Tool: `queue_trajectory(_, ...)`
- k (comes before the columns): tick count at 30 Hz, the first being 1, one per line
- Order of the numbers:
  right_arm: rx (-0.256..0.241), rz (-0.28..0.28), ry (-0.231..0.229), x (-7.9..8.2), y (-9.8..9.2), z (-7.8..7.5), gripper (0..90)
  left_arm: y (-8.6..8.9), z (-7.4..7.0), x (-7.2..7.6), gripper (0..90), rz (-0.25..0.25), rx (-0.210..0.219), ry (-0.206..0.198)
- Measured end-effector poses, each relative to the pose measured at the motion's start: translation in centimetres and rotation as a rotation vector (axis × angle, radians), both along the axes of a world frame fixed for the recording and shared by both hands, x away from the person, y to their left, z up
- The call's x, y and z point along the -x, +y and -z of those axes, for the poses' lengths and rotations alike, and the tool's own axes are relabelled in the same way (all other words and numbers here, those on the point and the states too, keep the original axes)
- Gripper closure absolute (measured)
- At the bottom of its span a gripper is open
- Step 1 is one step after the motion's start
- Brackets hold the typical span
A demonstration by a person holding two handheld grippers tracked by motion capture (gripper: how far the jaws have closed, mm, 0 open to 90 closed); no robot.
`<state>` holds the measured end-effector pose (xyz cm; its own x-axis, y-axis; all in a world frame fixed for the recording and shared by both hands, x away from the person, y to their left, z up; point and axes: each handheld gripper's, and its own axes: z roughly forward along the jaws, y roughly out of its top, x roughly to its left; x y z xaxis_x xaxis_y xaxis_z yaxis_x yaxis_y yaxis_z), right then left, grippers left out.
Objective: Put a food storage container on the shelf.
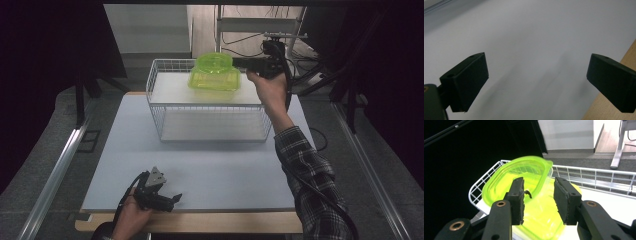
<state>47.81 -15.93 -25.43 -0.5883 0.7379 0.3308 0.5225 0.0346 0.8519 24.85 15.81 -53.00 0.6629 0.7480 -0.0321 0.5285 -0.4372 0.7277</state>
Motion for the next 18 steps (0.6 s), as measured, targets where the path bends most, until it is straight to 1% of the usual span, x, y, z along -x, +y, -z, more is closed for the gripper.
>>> queue_trajectory(2,0.003,-0.004,-0.004,0.2,-0.1,0.1,60.1,0.0,0.0,0.0,3.7,0.0,-0.001,0.0)
queue_trajectory(3,0.01,-0.009,-0.006,0.5,-0.3,0.1,60.1,0.0,0.0,0.0,3.7,0.002,-0.005,-0.001)
queue_trajectory(4,0.024,-0.019,-0.017,0.9,-0.5,0.3,59.7,0.0,-0.1,0.0,3.6,0.001,-0.005,-0.006)
queue_trajectory(5,0.024,-0.019,-0.017,0.9,-0.5,0.3,59.7,0.0,-0.1,0.0,3.7,0.001,-0.005,-0.006)
queue_trajectory(6,0.035,-0.029,-0.025,1.3,-0.7,0.6,58.4,0.0,-0.1,0.0,3.7,-0.001,0.001,-0.009)
queue_trajectory(7,0.035,-0.029,-0.025,1.3,-0.7,0.6,58.4,0.0,-0.2,0.0,3.7,-0.004,0.005,-0.013)
queue_trajectory(10,0.051,-0.046,-0.032,1.8,-0.9,1.1,54.9,0.1,-0.2,0.1,3.6,-0.009,0.018,-0.019)
queue_trajectory(11,0.059,-0.057,-0.033,2.0,-1.0,1.4,52.3,0.2,-0.3,0.1,3.6,-0.01,0.023,-0.021)
queue_trajectory(13,0.067,-0.063,-0.039,2.3,-1.0,1.7,49.1,0.2,-0.3,0.1,3.6,-0.011,0.022,-0.022)
queue_trajectory(14,0.067,-0.063,-0.039,2.3,-1.0,1.7,49.1,0.2,-0.3,0.1,3.6,-0.011,0.022,-0.022)
queue_trajectory(15,0.073,-0.073,-0.04,2.5,-1.1,2.0,45.8,0.2,-0.3,0.1,3.6,-0.01,0.021,-0.021)
queue_trajectory(16,0.082,-0.076,-0.043,2.6,-1.0,2.2,44.3,0.2,-0.3,0.1,3.6,-0.009,0.02,-0.022)
queue_trajectory(17,0.082,-0.076,-0.043,2.6,-1.0,2.2,44.3,0.2,-0.3,0.1,3.6,-0.009,0.02,-0.022)
queue_trajectory(18,0.111,-0.082,-0.058,2.9,-1.0,2.4,41.6,0.2,-0.3,0.1,3.6,-0.01,0.023,-0.022)
